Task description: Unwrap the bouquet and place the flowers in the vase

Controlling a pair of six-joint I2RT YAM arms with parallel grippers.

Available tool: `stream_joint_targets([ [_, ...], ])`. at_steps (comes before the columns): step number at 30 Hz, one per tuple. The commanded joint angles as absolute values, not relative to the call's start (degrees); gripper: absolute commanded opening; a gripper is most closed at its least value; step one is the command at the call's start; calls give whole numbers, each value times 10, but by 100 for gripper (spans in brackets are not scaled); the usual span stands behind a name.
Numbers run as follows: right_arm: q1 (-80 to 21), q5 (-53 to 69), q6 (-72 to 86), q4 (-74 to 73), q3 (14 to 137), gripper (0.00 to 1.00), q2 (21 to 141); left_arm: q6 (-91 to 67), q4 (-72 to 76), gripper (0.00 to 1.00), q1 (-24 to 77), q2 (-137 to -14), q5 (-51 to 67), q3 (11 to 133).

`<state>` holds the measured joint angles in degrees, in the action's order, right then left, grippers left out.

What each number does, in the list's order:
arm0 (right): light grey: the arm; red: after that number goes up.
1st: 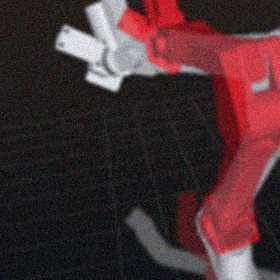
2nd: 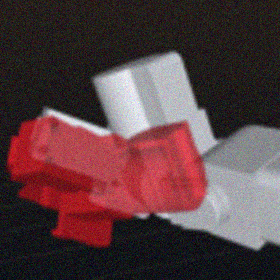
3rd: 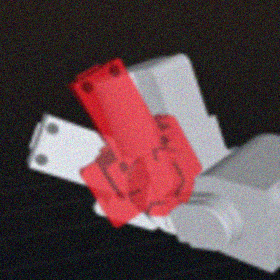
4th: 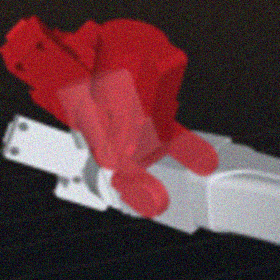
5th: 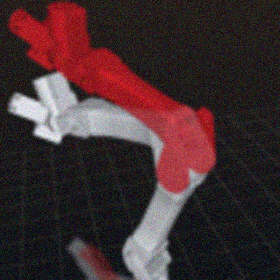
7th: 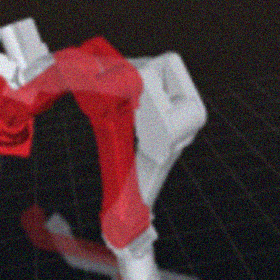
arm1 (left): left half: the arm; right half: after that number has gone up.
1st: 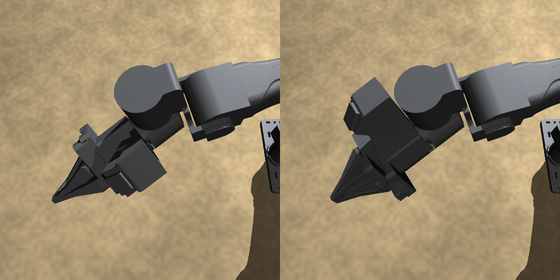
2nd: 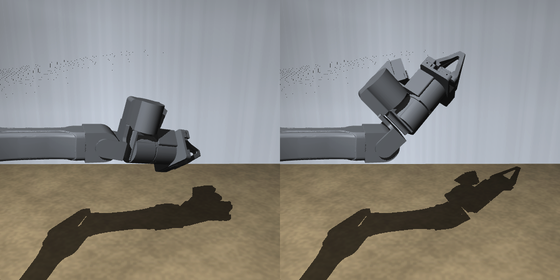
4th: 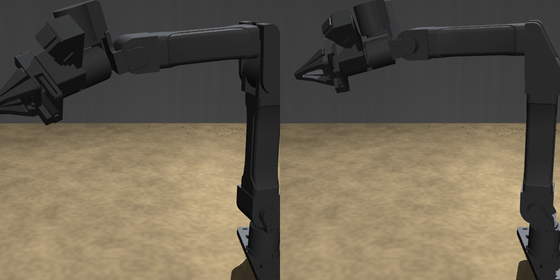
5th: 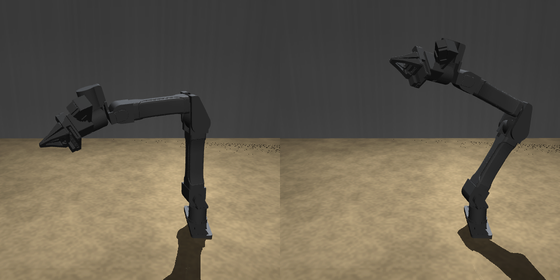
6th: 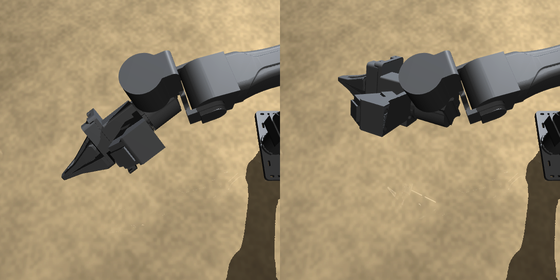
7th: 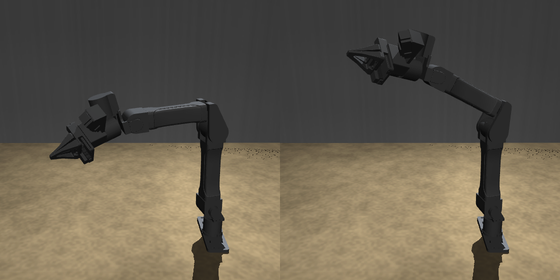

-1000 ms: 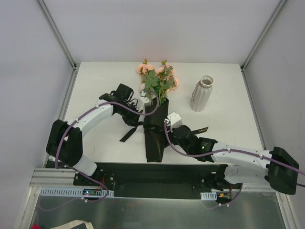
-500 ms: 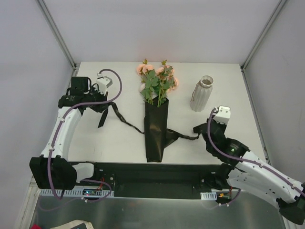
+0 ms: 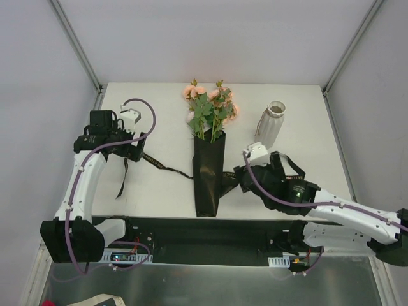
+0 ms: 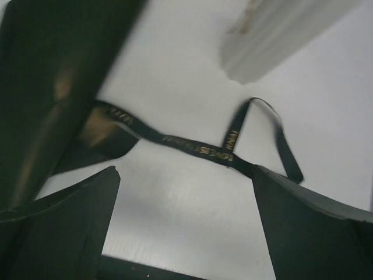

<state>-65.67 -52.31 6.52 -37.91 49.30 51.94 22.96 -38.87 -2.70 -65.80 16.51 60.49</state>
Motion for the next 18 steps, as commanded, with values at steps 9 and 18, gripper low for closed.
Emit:
stream_joint_targets([
  [9,-873,-338,-76,-285,523,100,738,211,-389,99,-29,-698,118,585],
  [18,-881,-344,-129,-176,550,99,877,230,-390,99,-29,-689,134,566],
])
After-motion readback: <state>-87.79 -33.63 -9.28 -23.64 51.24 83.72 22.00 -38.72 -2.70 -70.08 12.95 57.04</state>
